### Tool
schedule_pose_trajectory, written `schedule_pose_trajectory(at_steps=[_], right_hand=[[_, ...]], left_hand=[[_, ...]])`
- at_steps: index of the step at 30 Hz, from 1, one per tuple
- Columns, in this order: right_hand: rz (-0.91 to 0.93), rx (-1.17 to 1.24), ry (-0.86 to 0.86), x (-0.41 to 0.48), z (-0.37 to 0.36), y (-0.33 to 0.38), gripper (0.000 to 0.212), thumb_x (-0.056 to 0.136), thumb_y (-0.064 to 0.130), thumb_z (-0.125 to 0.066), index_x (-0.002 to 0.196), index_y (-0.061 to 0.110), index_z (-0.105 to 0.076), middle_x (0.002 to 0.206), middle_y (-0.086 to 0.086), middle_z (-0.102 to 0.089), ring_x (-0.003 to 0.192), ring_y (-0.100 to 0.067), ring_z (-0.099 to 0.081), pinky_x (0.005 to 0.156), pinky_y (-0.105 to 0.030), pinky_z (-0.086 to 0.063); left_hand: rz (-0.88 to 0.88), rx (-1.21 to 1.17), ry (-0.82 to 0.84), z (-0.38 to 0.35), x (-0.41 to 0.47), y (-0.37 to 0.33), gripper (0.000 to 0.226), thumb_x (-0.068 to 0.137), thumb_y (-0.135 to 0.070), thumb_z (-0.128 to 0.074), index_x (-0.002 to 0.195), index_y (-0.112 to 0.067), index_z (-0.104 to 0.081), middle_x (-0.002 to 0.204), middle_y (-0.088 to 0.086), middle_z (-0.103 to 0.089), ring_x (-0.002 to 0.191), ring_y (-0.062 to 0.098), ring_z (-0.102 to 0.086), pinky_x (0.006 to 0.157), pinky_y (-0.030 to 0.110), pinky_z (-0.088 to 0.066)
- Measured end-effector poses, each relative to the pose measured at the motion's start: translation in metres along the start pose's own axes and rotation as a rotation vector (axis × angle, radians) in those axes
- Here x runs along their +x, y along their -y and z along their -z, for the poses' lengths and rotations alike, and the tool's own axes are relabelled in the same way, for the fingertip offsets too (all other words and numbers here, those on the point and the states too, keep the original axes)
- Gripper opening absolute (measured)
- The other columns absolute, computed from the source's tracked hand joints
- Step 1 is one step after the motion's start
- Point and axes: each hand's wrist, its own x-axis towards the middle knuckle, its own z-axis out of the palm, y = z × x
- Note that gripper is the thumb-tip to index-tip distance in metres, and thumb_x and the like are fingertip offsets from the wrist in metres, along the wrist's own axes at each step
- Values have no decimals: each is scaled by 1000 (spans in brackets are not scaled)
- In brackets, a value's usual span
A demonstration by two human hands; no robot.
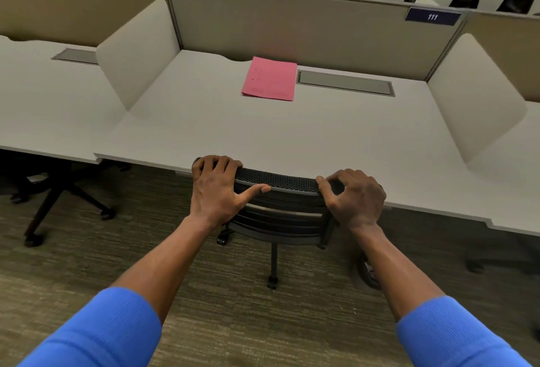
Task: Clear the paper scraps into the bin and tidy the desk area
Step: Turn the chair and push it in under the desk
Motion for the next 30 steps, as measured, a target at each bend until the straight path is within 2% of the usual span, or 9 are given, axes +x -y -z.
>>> schedule_pose_trajectory(at_steps=[4, 12, 20, 23, 26, 28, 30], right_hand=[[3, -9, 3, 1, -3, 2, 49, 90, 72, -57, 78, 29, -76, 73, 11, -72, 71, -15, -65, 64, -29, -47], [25, -33, 7, 2, -4, 6, 49, 91, 71, -57, 75, 28, -75, 70, 12, -70, 67, -12, -63, 63, -25, -32], [55, -40, 54, 4, -1, 6, 50, 93, 71, -52, 77, 28, -71, 72, 11, -68, 67, -14, -61, 63, -26, -34], [47, -49, 101, 6, 4, 8, 51, 93, 73, -48, 79, 30, -72, 75, 11, -69, 70, -14, -62, 64, -28, -40], [43, -45, 137, 8, 8, 10, 53, 92, 76, -46, 84, 31, -73, 80, 10, -72, 76, -17, -66, 68, -30, -38], [41, -23, 169, 9, 12, 11, 57, 91, 80, -45, 94, 31, -73, 89, 7, -75, 84, -20, -70, 72, -32, -41], [40, 13, 207, 10, 19, 11, 66, 90, 84, -43, 111, 28, -71, 106, 3, -75, 100, -23, -69, 83, -40, -49]], left_hand=[[-7, 6, 14, -1, 4, 5, 82, 79, -101, -36, 113, -33, -65, 112, -11, -67, 116, 20, -55, 104, 44, -36], [-13, 13, 28, 0, 8, 7, 83, 80, -101, -34, 114, -32, -65, 114, -11, -67, 118, 21, -55, 103, 45, -36], [-4, 33, 89, 4, 9, 7, 86, 81, -101, -31, 122, -33, -63, 122, -8, -65, 124, 25, -53, 108, 49, -38], [6, 48, 174, 11, 11, 5, 90, 81, -101, -26, 128, -32, -60, 130, -5, -62, 130, 27, -48, 113, 50, -34], [12, 50, 317, 21, 15, 6, 101, 79, -103, -17, 139, -30, -53, 142, -2, -55, 141, 28, -41, 121, 52, -27], [11, 44, 401, 28, 18, 5, 113, 76, -105, -12, 149, -24, -45, 151, 3, -48, 147, 31, -36, 127, 54, -22], [-7, 59, 445, 38, 18, 4, 124, 73, -106, -8, 156, -17, -34, 159, 9, -39, 154, 33, -29, 131, 56, -15]])
